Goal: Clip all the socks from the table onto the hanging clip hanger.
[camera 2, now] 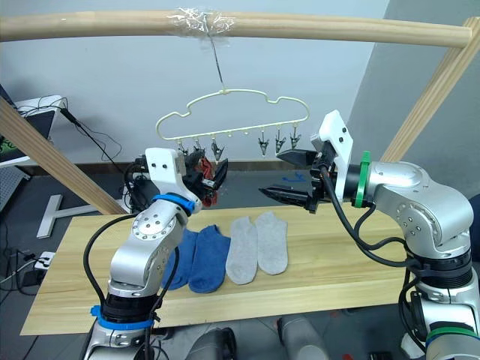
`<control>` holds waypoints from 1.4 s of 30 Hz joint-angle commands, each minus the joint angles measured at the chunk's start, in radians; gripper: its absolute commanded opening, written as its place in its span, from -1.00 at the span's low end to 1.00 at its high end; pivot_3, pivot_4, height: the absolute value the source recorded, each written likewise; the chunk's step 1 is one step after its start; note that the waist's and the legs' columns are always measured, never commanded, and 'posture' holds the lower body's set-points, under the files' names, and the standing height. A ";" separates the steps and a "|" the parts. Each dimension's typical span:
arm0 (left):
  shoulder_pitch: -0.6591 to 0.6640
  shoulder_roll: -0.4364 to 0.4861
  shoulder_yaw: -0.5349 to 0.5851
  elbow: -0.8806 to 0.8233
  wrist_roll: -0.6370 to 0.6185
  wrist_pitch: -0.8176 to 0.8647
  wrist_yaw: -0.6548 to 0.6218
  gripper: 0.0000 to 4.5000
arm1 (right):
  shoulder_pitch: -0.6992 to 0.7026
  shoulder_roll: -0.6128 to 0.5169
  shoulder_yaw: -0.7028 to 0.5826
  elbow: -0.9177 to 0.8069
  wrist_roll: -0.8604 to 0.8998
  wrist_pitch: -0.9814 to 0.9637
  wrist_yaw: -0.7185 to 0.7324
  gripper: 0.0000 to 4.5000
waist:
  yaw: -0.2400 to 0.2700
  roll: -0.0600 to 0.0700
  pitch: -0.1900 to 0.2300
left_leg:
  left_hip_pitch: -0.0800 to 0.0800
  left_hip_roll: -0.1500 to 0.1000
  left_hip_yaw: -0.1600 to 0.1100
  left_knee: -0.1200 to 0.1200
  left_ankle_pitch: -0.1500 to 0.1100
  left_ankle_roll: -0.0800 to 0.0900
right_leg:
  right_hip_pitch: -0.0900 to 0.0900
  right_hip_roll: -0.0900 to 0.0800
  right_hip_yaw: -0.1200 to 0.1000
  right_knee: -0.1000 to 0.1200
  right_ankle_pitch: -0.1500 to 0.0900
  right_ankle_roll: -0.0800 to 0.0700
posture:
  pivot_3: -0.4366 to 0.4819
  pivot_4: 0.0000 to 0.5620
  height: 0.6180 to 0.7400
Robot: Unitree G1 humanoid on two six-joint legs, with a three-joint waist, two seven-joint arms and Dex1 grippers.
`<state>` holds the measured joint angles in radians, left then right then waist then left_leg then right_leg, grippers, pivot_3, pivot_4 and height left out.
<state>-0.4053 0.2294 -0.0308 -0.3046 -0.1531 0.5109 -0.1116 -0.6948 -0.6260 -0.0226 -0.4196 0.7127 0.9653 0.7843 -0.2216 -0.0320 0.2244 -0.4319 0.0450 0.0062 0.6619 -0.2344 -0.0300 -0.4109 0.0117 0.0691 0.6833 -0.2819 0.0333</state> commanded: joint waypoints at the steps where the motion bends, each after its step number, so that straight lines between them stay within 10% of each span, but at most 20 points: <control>1: -0.026 -0.018 0.020 -0.020 0.000 -0.013 0.004 0.13 | -0.004 -0.014 -0.029 -0.046 0.023 -0.012 -0.008 1.00 | 0.000 0.000 0.000 | 0.000 0.000 0.000 0.000 0.000 0.000 | 0.000 0.000 0.000 0.000 0.000 0.000 | -0.78 -0.31 1.00; 42: -0.236 -0.120 0.029 0.334 0.158 -0.064 0.150 0.13 | 0.027 -0.052 -0.057 -0.026 0.064 -0.032 -0.050 1.00 | -0.049 0.000 0.000 | 0.000 0.000 0.000 0.000 0.000 0.000 | 0.001 0.000 0.000 -0.001 0.001 0.001 | -0.89 -0.29 1.00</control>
<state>-0.6152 0.1132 -0.0103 0.0490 -0.0128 0.4729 0.0267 -0.6682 -0.6614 -0.0440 -0.4511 0.7762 0.9660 0.7196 -0.2703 -0.0321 0.2243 -0.4322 0.0445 0.0062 0.6623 -0.2344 -0.0299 -0.4103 0.0118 0.0692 0.6827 -0.2812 0.0347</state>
